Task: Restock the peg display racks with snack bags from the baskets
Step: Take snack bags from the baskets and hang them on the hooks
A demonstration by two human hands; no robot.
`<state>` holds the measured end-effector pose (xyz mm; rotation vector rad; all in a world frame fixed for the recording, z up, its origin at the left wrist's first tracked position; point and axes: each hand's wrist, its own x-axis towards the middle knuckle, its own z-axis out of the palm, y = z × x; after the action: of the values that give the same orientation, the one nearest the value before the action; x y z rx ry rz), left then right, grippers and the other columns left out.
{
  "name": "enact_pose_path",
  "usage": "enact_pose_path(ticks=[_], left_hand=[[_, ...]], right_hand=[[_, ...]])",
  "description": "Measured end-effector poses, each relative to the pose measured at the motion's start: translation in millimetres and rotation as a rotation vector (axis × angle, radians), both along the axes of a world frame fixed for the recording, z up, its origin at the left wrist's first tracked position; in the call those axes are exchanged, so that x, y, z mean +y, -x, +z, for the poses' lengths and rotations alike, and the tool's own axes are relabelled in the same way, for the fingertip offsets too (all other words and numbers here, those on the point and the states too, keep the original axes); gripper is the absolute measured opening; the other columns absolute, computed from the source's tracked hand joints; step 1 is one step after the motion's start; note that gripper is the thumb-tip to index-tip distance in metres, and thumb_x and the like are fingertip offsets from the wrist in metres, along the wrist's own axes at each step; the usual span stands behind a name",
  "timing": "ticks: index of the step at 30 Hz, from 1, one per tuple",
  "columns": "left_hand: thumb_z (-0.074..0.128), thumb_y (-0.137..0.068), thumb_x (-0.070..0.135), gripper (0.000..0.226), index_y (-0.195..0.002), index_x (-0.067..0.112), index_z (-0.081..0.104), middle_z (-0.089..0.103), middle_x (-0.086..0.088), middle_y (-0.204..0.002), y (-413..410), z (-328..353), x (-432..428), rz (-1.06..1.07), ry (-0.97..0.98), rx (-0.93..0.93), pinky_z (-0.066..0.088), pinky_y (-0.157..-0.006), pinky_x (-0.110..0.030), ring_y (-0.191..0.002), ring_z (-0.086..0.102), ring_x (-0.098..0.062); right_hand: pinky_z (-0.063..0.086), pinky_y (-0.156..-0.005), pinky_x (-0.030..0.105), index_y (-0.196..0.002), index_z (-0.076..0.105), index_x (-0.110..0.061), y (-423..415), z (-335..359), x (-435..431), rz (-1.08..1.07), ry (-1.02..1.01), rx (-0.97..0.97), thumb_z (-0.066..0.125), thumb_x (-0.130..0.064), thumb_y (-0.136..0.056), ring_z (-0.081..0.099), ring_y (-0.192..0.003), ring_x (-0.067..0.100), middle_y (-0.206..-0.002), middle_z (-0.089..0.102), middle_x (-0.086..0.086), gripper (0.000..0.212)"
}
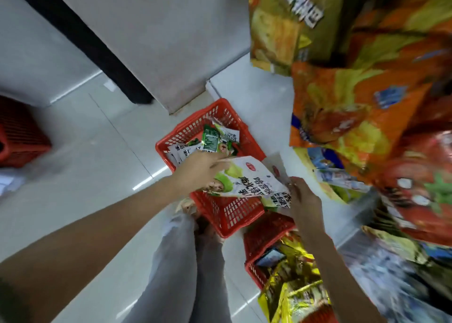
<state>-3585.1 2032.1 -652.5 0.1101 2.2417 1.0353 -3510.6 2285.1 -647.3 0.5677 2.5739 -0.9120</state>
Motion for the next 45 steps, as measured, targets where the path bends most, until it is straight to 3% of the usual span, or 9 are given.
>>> enact_pose_path(ticks=[4, 7, 10, 15, 20, 29, 34, 41, 45], left_hand=[[0.061, -0.093, 0.031, 0.03, -0.096, 0.002, 0.068, 0.062, -0.005, -0.067, 10, 110, -10, 0.178, -0.051, 0.033, 0.036, -0.059, -0.026, -0.062, 0.055, -0.015], [0.072, -0.085, 0.023, 0.024, -0.089, 0.0, 0.066, 0.059, 0.002, -0.065, 20, 193, -24, 0.268, -0.157, -0.022, 0.039, -0.062, -0.027, -0.063, 0.053, -0.012], [0.077, -0.08, 0.022, 0.025, -0.096, 0.004, 0.07, 0.073, -0.01, -0.082, 23, 271, -43, 0.297, -0.268, -0.052, 0.051, -0.075, -0.034, -0.076, 0.066, -0.023], [0.07, -0.087, 0.021, 0.032, -0.06, 0.015, 0.054, 0.049, 0.011, -0.045, 14, 373, -52, 0.333, -0.318, 0.097, 0.033, -0.047, -0.017, -0.041, 0.041, -0.002], [0.064, -0.091, 0.011, 0.026, -0.067, 0.016, 0.058, 0.055, 0.011, -0.043, 12, 440, -49, 0.364, -0.388, 0.219, 0.034, -0.042, -0.01, -0.037, 0.044, 0.002], [0.062, -0.087, 0.01, 0.008, -0.083, 0.009, 0.068, 0.068, -0.013, -0.081, 66, 570, -50, 0.394, -0.588, 0.497, 0.046, -0.081, -0.044, -0.083, 0.06, -0.028], [0.051, -0.096, 0.004, 0.019, -0.087, 0.009, 0.066, 0.073, 0.001, -0.071, 98, 657, -41, 0.32, -0.744, 0.663, 0.055, -0.068, -0.029, -0.068, 0.068, -0.013], [0.067, -0.075, 0.035, 0.035, -0.092, 0.005, 0.071, 0.07, -0.023, -0.099, 156, 775, -42, 0.221, -0.916, 0.916, 0.048, -0.09, -0.056, -0.083, 0.061, -0.025], [0.065, -0.072, 0.037, 0.024, -0.077, 0.014, 0.072, 0.07, -0.011, -0.083, 183, 824, -35, 0.153, -0.996, 0.985, 0.044, -0.073, -0.035, -0.07, 0.057, -0.018]], right_hand=[[0.032, -0.052, 0.013, -0.11, 0.06, -0.014, 11, 107, 2, 0.024, 0.005, 0.043, 0.045, -0.017, -0.1, 0.046, -0.063, -0.002, -0.07, 0.048, -0.018, 0.019], [0.03, -0.052, 0.021, -0.113, 0.062, -0.008, 16, 180, -2, 0.06, 0.001, 0.14, 0.048, -0.017, -0.099, 0.058, -0.069, 0.02, -0.069, 0.051, -0.011, 0.021], [0.026, -0.047, 0.02, -0.103, 0.061, -0.011, 20, 250, -6, 0.075, 0.065, 0.273, 0.056, -0.016, -0.096, 0.048, -0.048, 0.005, -0.055, 0.046, -0.011, 0.01], [0.035, -0.054, 0.012, -0.086, 0.061, -0.024, 25, 347, -25, 0.135, 0.158, 0.429, 0.061, -0.018, -0.093, 0.052, -0.06, -0.004, -0.065, 0.056, -0.014, 0.009], [0.041, -0.064, 0.021, -0.085, 0.066, -0.017, 36, 427, -43, 0.142, 0.181, 0.615, 0.06, -0.017, -0.092, 0.057, -0.068, 0.005, -0.076, 0.062, -0.019, 0.009], [0.034, -0.057, 0.024, -0.088, 0.064, -0.019, 67, 574, -45, 0.14, -0.035, 0.944, 0.057, -0.02, -0.094, 0.05, -0.058, 0.008, -0.068, 0.062, -0.003, 0.009], [0.034, -0.061, 0.002, -0.097, 0.067, -0.011, 85, 660, -44, 0.052, -0.203, 1.295, 0.057, -0.016, -0.095, 0.049, -0.066, 0.005, -0.078, 0.061, -0.009, 0.011], [0.035, -0.063, 0.013, -0.09, 0.065, -0.009, 114, 796, -51, 0.04, -0.47, 1.641, 0.06, -0.012, -0.092, 0.051, -0.076, 0.005, -0.078, 0.063, -0.003, 0.006], [0.033, -0.06, 0.004, -0.085, 0.065, -0.014, 129, 854, -58, -0.012, -0.542, 1.65, 0.06, -0.013, -0.091, 0.049, -0.069, 0.003, -0.072, 0.059, -0.005, 0.008]])
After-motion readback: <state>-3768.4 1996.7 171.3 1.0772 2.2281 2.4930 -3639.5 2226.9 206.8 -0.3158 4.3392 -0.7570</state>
